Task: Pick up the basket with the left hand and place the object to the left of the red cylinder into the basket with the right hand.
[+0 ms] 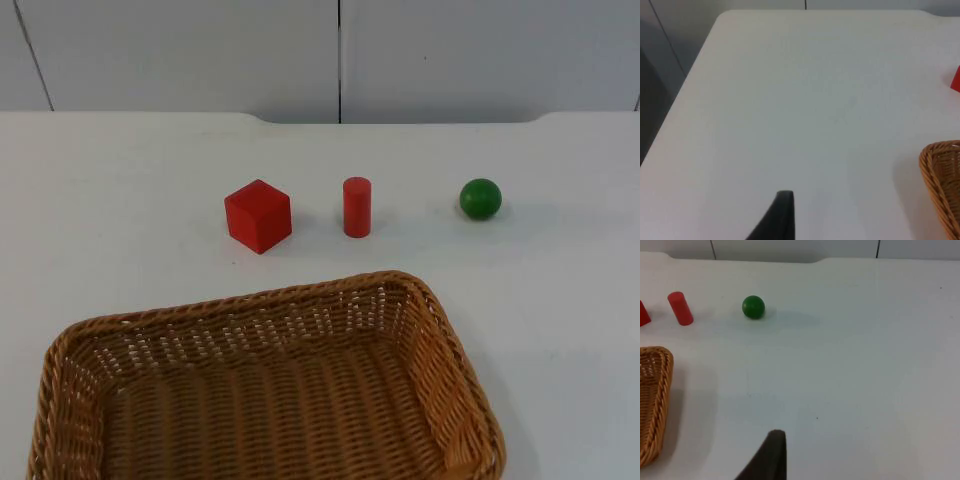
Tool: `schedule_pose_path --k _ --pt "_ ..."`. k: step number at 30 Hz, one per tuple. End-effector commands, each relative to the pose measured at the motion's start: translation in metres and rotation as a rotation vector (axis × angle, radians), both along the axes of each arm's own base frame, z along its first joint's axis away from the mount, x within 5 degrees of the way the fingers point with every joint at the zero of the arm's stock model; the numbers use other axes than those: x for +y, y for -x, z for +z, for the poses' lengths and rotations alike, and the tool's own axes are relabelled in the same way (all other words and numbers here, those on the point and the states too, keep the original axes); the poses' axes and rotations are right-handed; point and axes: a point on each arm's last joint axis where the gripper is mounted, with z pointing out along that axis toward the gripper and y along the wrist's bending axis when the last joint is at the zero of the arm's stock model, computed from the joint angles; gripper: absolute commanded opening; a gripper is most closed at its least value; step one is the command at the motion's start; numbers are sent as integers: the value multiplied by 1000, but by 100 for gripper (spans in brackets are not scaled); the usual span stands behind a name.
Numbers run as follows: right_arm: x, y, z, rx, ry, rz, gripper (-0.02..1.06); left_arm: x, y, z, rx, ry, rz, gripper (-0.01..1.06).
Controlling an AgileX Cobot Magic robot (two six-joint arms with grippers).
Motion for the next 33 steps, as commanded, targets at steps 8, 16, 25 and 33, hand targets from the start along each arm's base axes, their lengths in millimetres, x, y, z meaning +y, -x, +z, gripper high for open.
schedule_pose_path --k 8,16,25,33 --pt "2 -10 6 28 7 4 105 1 -11 5 40 27 6 105" --pt "7 -67 49 53 10 12 105 3 -58 29 133 85 3 105" --pt "14 -139 57 193 25 16 105 11 -133 35 364 132 19 105" --pt "18 -184 23 410 43 17 105 14 -192 -14 659 178 -8 105"
